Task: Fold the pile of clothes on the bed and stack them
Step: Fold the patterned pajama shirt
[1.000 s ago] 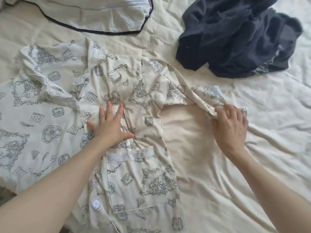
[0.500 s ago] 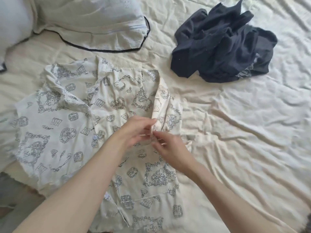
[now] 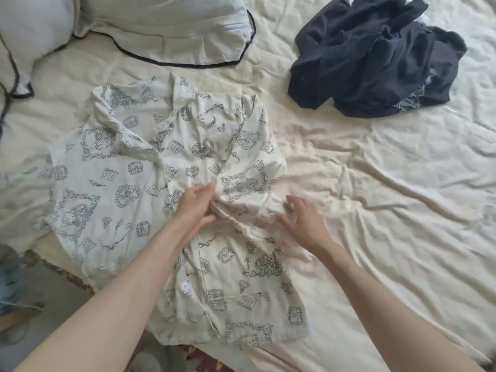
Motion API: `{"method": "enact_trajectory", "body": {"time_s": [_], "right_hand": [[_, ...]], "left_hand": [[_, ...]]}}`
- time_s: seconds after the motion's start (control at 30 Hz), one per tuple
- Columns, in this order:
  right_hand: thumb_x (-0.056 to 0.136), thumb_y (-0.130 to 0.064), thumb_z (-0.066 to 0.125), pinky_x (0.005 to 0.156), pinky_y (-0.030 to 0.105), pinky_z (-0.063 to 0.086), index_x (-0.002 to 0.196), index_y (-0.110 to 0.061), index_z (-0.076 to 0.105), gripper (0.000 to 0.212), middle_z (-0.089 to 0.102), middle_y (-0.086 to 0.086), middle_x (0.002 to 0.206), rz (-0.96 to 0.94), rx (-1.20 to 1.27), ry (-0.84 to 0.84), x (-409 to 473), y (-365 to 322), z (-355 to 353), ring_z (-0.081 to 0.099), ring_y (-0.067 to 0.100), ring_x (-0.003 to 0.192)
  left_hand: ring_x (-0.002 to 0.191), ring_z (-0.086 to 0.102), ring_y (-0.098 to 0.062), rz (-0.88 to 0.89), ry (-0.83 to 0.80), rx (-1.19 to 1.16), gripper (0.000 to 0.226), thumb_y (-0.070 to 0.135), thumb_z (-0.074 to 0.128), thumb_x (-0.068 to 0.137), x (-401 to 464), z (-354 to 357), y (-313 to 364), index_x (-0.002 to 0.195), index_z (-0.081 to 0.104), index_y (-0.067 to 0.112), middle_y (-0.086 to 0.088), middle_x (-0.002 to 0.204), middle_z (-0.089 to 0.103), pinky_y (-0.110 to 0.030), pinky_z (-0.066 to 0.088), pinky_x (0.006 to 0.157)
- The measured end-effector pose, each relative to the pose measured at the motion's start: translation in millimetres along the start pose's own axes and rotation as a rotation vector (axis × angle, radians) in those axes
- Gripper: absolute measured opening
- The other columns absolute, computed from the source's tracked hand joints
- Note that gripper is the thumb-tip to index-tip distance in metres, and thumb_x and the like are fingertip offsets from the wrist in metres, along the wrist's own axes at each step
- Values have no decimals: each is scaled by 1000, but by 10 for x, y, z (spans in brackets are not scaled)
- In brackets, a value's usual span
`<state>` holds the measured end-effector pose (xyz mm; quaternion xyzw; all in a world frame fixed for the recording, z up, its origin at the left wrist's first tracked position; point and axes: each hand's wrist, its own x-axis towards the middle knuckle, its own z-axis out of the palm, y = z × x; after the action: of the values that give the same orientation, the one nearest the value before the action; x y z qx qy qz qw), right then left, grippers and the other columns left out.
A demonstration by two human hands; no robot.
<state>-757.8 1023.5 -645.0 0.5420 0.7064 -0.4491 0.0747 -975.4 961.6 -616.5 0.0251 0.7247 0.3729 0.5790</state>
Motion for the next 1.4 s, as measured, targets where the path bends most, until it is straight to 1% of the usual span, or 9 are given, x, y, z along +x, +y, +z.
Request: {"method": "enact_trajectory", "body": {"time_s": [0.17, 0.27, 0.43, 0.6, 0.7, 0.73, 0.9, 1.13, 1.4], "right_hand": [[95, -35, 53, 71, 23, 46, 111, -15, 58, 26, 62, 4, 100, 180, 240, -90, 84, -51, -38, 60, 13, 85], [91, -25, 60, 47, 18, 28, 72, -13, 52, 24, 48, 1, 63, 240, 376, -62, 61, -117, -61, 38, 7, 48], [87, -12, 63, 70, 37, 46, 88, 0, 60, 12, 64, 15, 81, 297, 773, 122, -216, -293, -192, 56, 24, 74], [85, -6, 65, 72, 29, 58, 98, -3, 59, 16, 70, 13, 88, 317, 919, 51, -749, -618, -23, 70, 19, 75], [84, -11, 69, 88, 38, 55, 119, 0, 50, 41, 69, 11, 97, 365, 929, -105, -1035, -840, 325, 70, 22, 88], [84, -12, 69, 89, 38, 54, 122, -1, 48, 44, 68, 12, 100, 376, 923, -147, -1098, -920, 448, 69, 22, 90], [91, -25, 61, 80, 35, 52, 98, -9, 59, 17, 67, 11, 103, 200, 588, -312, -1132, -1213, 1025, 61, 15, 80], [98, -20, 44, 110, 36, 29, 138, -10, 43, 41, 41, 12, 144, 78, -74, 224, -673, -693, 1066, 35, 24, 133], [102, -31, 33, 117, 44, 19, 149, -12, 17, 54, 7, 10, 159, 109, -469, 74, -498, -194, 912, 3, 24, 147]], "left_hand": [[90, 67, -18, -156, -18, -60, 10, 11, 60, 90, -97, 194, -500, 100, 59, 11, -11, 107, 68, -35, 54, 87], [81, 66, -15, -162, 70, -64, 5, 9, 58, 91, -95, 326, -548, 89, 60, 5, -9, 95, 68, -23, 54, 67], [81, 64, -21, -70, 79, -149, 12, 8, 49, 96, -200, 397, -300, 90, 59, 4, -14, 92, 67, -32, 54, 76], [83, 52, -21, 87, 113, 43, 19, 21, 50, 96, -478, 39, -169, 106, 58, 7, -12, 99, 59, -42, 49, 88], [107, 52, -10, 238, 205, 222, 20, 29, 55, 94, -655, -401, -226, 111, 58, 19, 3, 97, 62, -25, 42, 80], [91, 55, 2, 276, 201, 264, 16, 30, 57, 93, -704, -555, -252, 108, 59, 23, 10, 97, 61, -18, 41, 76], [90, 54, -6, 337, 239, 468, 21, 25, 59, 93, -690, -1234, -373, 110, 62, 14, 6, 99, 60, -15, 38, 74], [95, 51, -16, 224, 266, 617, 26, 26, 56, 94, -229, -1825, -688, 111, 63, 8, -2, 104, 59, -30, 38, 85], [94, 48, -15, 264, 309, 629, 20, 27, 47, 98, -28, -2090, -744, 110, 56, 14, 2, 102, 53, -31, 35, 78]]}}
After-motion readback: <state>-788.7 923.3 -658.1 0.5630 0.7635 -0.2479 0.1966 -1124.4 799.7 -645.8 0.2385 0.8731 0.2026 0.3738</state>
